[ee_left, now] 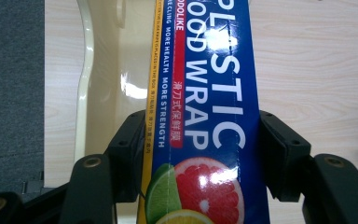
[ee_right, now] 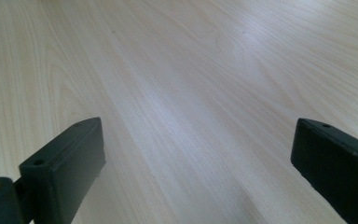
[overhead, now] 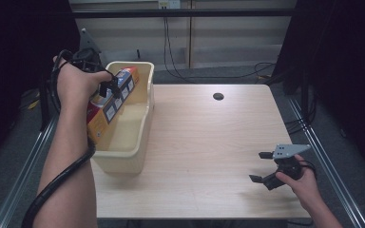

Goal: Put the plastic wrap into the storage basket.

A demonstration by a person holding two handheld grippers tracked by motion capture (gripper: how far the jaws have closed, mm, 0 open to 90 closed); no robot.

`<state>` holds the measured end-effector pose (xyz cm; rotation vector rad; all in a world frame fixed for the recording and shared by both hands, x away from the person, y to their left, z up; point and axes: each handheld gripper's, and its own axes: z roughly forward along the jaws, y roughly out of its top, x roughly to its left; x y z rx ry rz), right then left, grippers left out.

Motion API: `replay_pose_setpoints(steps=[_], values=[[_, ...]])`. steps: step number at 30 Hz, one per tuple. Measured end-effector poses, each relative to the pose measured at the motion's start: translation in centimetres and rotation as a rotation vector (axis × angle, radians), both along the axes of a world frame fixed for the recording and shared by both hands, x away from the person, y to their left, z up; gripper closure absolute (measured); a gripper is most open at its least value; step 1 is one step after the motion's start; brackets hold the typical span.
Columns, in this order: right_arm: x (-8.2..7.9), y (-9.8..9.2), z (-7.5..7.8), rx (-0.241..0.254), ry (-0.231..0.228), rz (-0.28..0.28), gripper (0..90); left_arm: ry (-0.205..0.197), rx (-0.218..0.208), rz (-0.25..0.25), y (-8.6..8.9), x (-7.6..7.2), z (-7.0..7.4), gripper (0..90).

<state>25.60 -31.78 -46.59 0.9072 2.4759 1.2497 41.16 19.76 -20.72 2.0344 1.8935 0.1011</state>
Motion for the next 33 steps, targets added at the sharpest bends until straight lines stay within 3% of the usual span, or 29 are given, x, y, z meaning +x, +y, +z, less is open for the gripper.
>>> replay_pose_setpoints(steps=[18, 33], values=[[0.0, 0.1, 0.1, -0.005, -0.003, -0.002, 2.7, 0.021, 0.002, 0.007, 1.2, 0.0, -2.2, 41.1], [-0.1, 0.1, 0.1, -0.003, -0.006, 0.0, 2.7, 0.057, -0.005, 0.032, 1.1, 0.1, -4.3, 41.1]])
